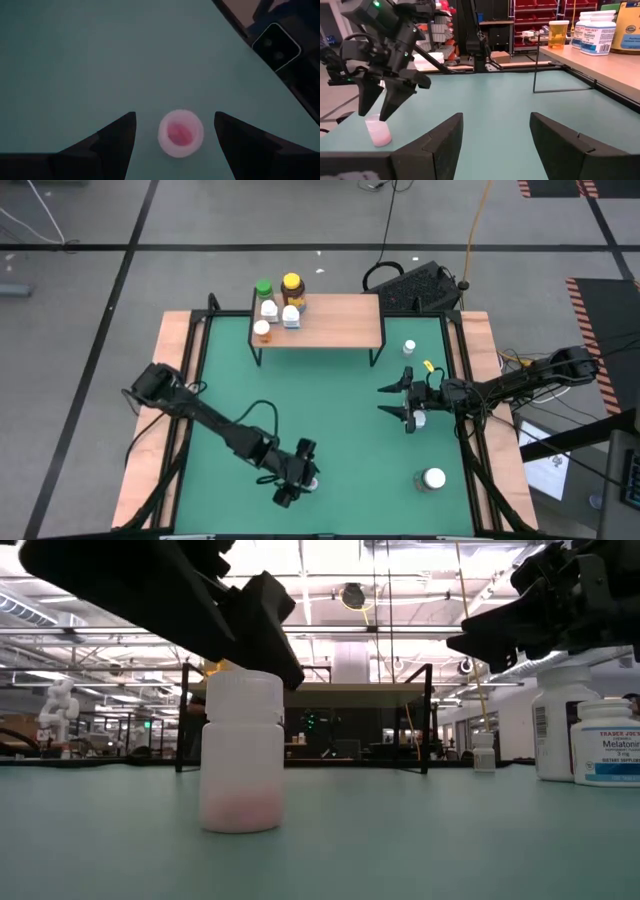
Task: Pick and place medicine bottles onto shelf by color
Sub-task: Put the pink pill bottle on the shelf
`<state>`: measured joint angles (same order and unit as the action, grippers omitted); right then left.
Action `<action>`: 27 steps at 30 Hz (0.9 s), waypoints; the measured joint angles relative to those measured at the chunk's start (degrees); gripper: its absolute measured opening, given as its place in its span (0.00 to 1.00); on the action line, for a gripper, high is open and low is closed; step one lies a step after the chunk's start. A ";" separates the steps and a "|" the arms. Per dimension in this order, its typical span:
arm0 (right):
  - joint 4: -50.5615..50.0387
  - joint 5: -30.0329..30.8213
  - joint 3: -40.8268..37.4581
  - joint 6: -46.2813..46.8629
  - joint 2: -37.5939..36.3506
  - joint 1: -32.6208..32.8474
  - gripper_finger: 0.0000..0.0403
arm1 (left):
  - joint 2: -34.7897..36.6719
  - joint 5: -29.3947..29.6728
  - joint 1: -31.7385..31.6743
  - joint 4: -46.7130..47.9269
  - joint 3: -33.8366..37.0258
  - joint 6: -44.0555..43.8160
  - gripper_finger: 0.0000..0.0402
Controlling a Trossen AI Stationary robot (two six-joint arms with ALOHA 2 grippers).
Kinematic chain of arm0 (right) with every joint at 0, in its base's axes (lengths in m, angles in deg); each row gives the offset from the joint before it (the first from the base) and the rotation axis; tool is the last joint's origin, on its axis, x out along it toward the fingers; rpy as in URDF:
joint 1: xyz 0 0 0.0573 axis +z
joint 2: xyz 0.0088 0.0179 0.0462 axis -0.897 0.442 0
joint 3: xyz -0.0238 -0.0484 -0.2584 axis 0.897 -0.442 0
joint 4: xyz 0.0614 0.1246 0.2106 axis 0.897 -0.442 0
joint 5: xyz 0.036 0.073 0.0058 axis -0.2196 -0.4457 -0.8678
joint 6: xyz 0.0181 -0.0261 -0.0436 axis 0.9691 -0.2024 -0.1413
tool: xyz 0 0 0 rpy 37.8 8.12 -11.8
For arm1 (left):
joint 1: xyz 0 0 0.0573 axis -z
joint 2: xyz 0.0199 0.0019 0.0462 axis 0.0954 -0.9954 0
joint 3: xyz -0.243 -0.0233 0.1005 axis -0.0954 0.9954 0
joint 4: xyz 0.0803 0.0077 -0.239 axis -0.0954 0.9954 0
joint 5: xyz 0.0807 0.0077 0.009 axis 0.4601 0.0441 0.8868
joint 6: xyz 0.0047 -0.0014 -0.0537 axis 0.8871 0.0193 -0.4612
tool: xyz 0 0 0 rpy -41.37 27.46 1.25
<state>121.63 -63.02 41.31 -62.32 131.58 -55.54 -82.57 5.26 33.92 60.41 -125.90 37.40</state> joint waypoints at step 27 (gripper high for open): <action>-0.34 0.02 -0.04 -0.44 0.01 0.00 0.56 | -3.89 -1.30 -0.61 0.02 -0.02 1.34 0.67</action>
<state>121.29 -63.00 41.27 -62.76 131.60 -55.54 -86.46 3.96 33.31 60.43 -125.92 38.74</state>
